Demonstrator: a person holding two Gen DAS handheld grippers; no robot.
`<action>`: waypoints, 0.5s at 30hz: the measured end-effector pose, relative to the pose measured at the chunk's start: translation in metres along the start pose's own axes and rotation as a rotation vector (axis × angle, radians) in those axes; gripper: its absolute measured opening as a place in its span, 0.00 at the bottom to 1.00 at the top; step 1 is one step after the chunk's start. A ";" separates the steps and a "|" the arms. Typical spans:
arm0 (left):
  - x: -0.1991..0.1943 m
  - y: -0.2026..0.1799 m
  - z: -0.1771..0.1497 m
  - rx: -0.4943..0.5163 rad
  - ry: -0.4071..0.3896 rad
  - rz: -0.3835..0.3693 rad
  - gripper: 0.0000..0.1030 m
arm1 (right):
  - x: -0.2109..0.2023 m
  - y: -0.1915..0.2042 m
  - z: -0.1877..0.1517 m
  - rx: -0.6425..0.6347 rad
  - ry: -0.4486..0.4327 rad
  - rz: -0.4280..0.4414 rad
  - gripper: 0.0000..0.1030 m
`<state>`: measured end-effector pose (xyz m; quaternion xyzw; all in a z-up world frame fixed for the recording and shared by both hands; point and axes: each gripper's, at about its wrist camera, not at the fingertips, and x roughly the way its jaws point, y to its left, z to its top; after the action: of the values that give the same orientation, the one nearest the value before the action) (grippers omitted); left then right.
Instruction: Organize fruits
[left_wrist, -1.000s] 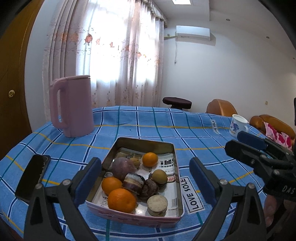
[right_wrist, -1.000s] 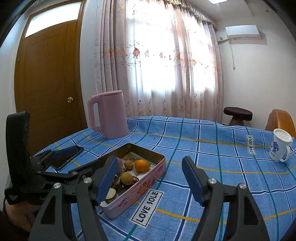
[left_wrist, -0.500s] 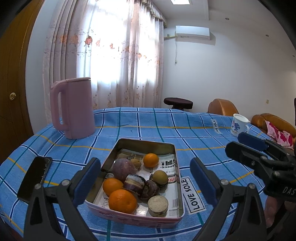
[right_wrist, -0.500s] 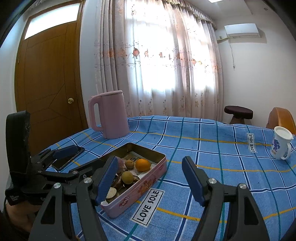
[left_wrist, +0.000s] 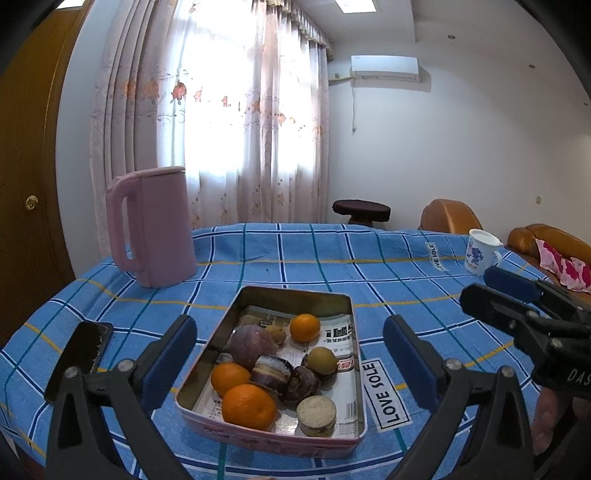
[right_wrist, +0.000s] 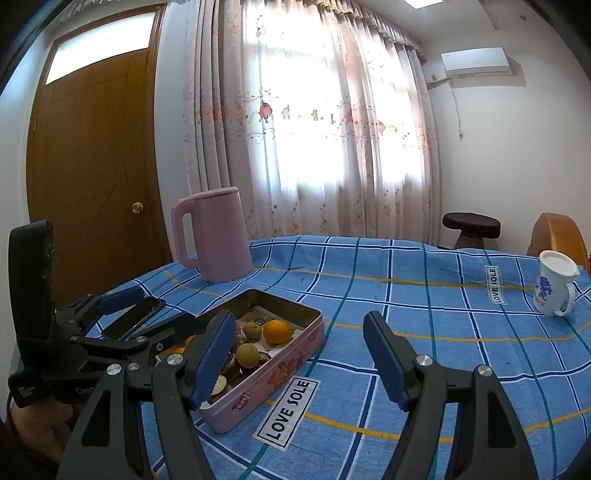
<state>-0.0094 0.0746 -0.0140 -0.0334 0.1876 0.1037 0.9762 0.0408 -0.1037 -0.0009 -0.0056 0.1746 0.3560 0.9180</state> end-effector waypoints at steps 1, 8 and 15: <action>0.000 0.000 0.000 0.001 -0.002 0.000 1.00 | -0.001 -0.001 0.000 0.001 -0.002 -0.001 0.71; -0.002 -0.002 0.003 -0.013 -0.014 0.011 1.00 | -0.004 -0.004 0.000 0.007 -0.009 -0.007 0.71; -0.002 -0.003 0.001 -0.006 -0.014 0.005 1.00 | -0.002 -0.004 -0.002 0.010 0.000 -0.007 0.71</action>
<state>-0.0101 0.0715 -0.0123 -0.0354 0.1806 0.1069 0.9771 0.0415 -0.1081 -0.0027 -0.0017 0.1761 0.3521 0.9192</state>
